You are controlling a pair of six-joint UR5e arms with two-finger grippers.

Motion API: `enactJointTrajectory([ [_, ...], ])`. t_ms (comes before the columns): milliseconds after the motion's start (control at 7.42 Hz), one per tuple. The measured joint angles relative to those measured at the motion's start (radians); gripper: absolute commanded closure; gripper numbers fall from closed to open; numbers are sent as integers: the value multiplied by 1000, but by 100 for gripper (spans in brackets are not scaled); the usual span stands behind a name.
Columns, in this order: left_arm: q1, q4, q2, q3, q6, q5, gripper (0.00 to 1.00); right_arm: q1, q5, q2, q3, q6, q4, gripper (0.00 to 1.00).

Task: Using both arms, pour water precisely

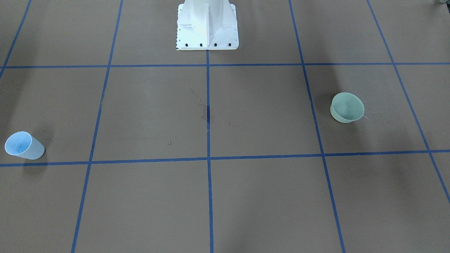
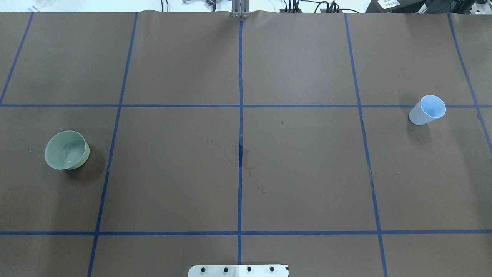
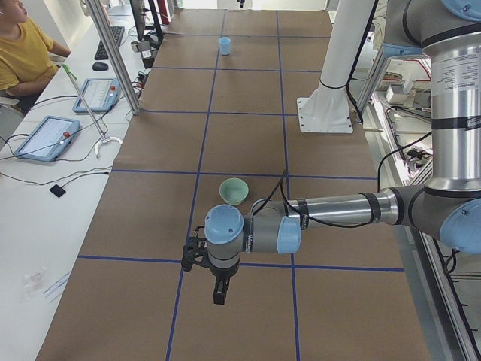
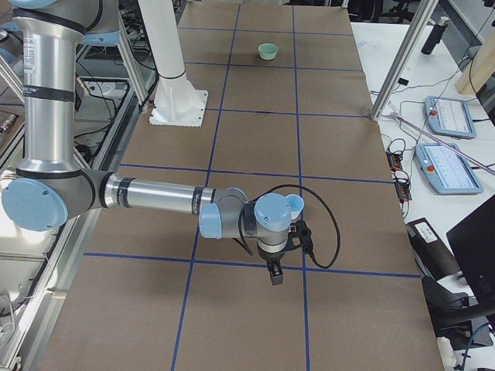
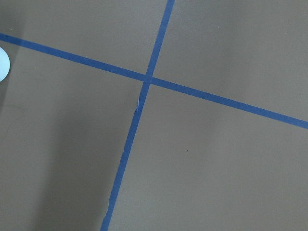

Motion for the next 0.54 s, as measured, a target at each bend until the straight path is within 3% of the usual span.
enactJointTrajectory([
  [539,0,1,7,5,-2,2,0,-28,3,5,6,55,1,0],
])
